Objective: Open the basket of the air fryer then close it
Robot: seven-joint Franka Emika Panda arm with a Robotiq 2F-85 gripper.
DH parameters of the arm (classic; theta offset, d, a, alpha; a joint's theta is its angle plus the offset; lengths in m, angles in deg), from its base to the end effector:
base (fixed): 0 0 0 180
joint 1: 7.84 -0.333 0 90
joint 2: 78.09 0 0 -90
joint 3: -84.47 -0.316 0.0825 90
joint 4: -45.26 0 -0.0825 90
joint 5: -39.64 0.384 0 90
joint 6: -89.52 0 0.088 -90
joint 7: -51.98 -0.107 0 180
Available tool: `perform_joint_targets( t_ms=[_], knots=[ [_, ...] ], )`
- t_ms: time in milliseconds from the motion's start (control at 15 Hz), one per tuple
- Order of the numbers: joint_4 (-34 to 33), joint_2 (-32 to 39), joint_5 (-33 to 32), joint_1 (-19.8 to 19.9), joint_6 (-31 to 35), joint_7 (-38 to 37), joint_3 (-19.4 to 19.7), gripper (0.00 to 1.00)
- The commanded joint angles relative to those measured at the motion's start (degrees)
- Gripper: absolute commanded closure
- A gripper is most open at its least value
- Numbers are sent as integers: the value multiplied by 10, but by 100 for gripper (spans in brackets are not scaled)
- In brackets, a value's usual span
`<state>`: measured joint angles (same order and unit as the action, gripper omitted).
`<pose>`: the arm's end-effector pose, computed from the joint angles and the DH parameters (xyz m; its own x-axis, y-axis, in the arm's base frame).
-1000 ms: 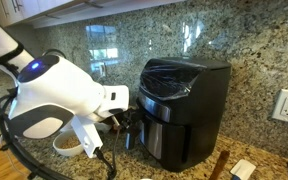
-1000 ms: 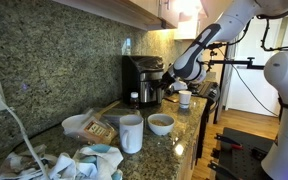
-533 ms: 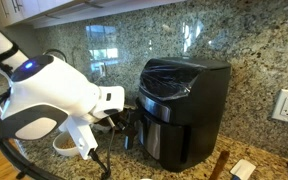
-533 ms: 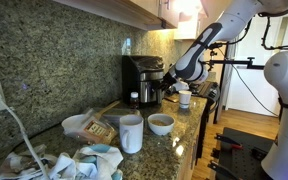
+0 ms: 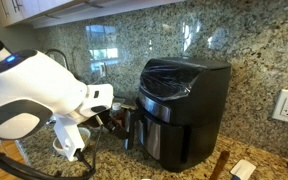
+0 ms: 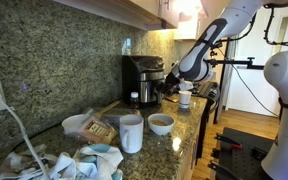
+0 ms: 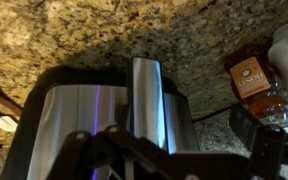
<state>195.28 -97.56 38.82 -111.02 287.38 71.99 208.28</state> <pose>0.4516 -0.1600 0.2606 0.7633 -0.1108 0.6365 -0.0957 -0.9937 -0.0582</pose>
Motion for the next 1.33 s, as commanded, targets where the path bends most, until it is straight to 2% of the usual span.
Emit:
perform_joint_targets(
  t_ms=[0, 467, 533, 800, 1000, 1267],
  knots=[
    [34, 52, 11, 9, -11, -21, -25, 0],
    [19, 85, 7, 70, -92, -52, -108, 0],
    [22, 57, 0, 48, -66, -28, -83, 0],
    [22, 57, 0, 51, -68, -30, -87, 0],
    [-10, 77, -9, 88, -127, -37, -120, 0],
    [-82, 116, -3, 142, -278, -30, -179, 0]
  ],
)
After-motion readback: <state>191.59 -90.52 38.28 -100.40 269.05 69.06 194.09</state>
